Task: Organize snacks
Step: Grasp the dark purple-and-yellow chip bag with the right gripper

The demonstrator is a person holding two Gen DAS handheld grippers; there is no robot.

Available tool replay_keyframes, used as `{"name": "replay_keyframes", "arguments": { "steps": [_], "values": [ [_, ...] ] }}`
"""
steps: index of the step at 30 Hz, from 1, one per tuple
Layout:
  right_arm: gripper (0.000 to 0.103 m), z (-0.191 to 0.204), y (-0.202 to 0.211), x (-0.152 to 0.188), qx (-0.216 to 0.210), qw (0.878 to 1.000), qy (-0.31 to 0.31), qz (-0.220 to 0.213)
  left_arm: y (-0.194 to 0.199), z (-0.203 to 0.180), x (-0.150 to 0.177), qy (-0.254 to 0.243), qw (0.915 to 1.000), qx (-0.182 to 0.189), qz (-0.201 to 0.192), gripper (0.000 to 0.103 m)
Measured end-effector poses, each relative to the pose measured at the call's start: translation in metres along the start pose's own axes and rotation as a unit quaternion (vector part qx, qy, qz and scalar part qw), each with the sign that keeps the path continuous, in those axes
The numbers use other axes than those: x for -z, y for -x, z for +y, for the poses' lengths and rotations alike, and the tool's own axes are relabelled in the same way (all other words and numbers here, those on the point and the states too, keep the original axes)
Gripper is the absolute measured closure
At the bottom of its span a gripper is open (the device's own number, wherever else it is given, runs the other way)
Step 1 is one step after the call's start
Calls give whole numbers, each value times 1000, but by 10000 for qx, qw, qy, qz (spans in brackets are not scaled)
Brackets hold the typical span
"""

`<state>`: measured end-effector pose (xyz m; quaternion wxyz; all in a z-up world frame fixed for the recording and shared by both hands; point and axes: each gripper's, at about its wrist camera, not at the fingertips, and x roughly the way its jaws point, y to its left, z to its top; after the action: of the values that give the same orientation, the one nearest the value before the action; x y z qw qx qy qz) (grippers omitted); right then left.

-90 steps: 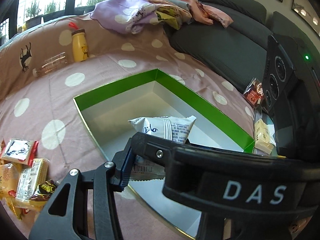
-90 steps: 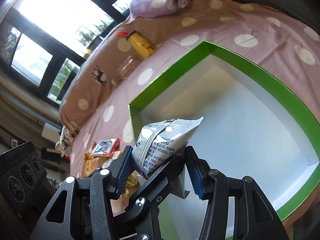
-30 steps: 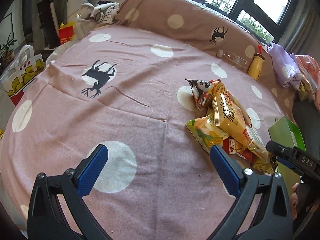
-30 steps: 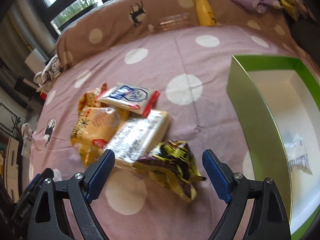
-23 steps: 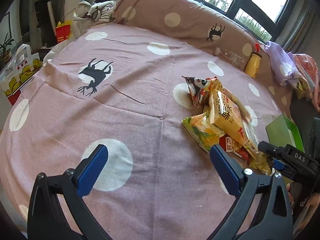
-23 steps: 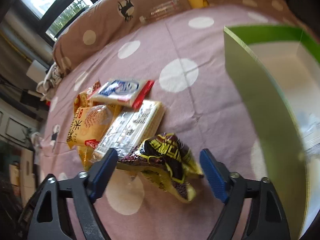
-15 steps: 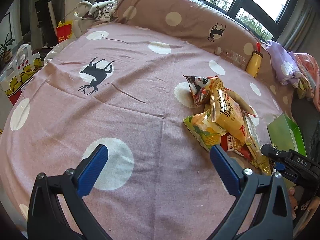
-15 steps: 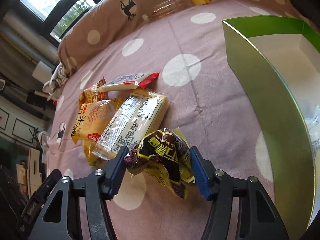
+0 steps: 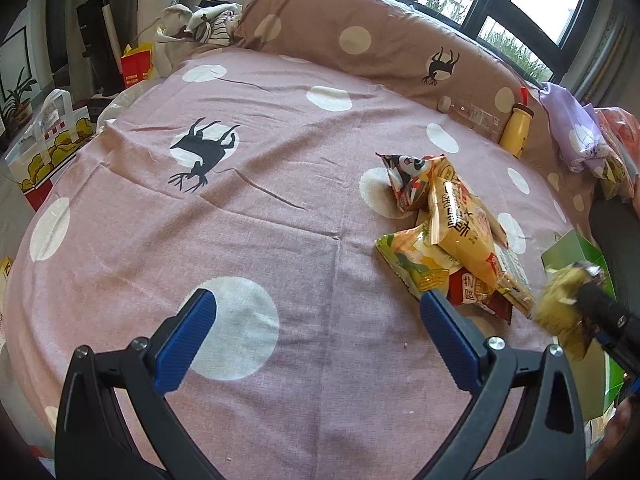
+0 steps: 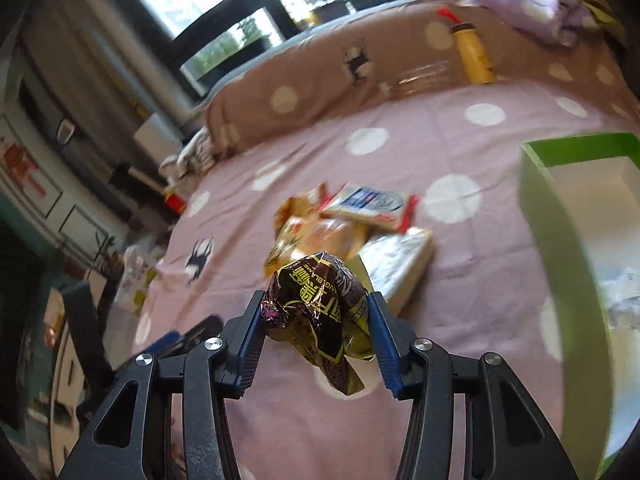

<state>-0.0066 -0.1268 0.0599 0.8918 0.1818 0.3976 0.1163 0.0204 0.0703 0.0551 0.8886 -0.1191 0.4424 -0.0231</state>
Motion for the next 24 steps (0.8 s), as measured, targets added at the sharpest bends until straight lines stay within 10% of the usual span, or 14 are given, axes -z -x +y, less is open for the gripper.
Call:
{"name": "replay_keyframes", "arguments": {
  "steps": [8, 24],
  "values": [
    [46, 4, -59, 19, 53, 9933, -160, 1147, -3, 11, -1, 166, 9995, -132, 220, 1],
    [30, -21, -37, 9, -575, 9896, -871, 989, -1, -55, 26, -1069, 9808, 1447, 756, 7]
  ]
}}
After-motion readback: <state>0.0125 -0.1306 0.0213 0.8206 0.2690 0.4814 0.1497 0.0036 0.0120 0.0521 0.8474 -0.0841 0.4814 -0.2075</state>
